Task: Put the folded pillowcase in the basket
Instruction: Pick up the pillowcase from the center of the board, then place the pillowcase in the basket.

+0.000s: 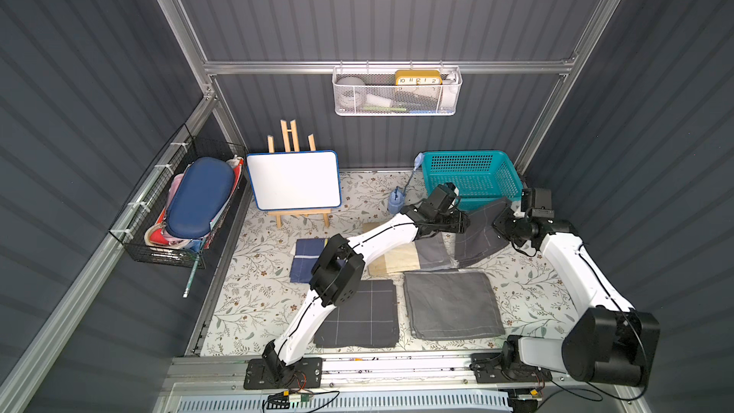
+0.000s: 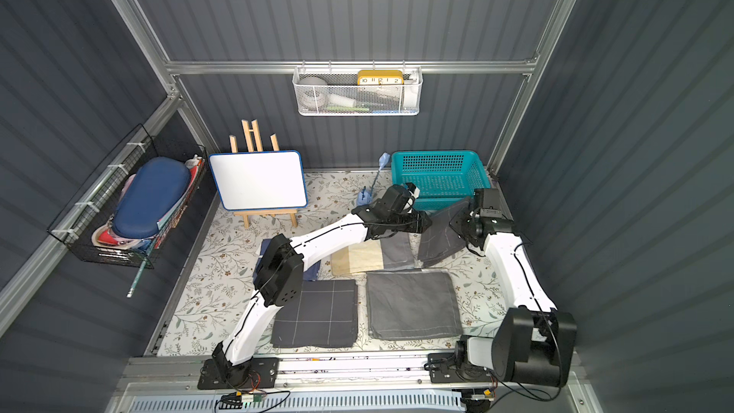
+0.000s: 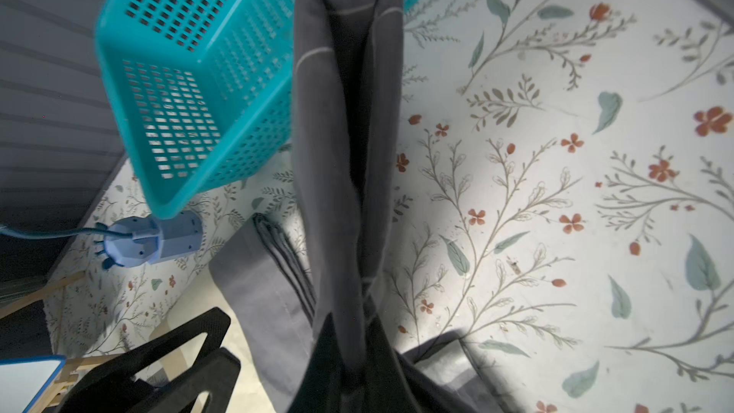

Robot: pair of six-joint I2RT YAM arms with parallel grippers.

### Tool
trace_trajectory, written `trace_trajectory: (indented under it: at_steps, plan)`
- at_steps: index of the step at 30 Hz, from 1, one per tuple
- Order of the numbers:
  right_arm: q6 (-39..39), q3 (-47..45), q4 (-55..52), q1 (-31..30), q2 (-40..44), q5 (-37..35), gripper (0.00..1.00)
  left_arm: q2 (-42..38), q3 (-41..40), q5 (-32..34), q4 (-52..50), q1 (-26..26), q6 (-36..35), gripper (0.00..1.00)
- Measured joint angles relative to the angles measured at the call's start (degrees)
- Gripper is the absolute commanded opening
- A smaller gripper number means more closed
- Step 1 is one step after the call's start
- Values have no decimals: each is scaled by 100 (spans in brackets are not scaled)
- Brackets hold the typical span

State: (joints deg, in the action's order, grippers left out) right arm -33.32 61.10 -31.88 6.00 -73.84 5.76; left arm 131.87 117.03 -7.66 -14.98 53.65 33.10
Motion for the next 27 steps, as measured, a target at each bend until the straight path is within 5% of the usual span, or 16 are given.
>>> trace_trajectory:
  at_steps: [14, 27]
  plan:
    - [474, 1606, -175, -872, -74, -302, 0, -551, -409, -363, 260, -166, 249, 80]
    - [544, 3491, 577, -911, -2406, -2, 0, -398, -85, -1410, 894, -1366, 1300, 84]
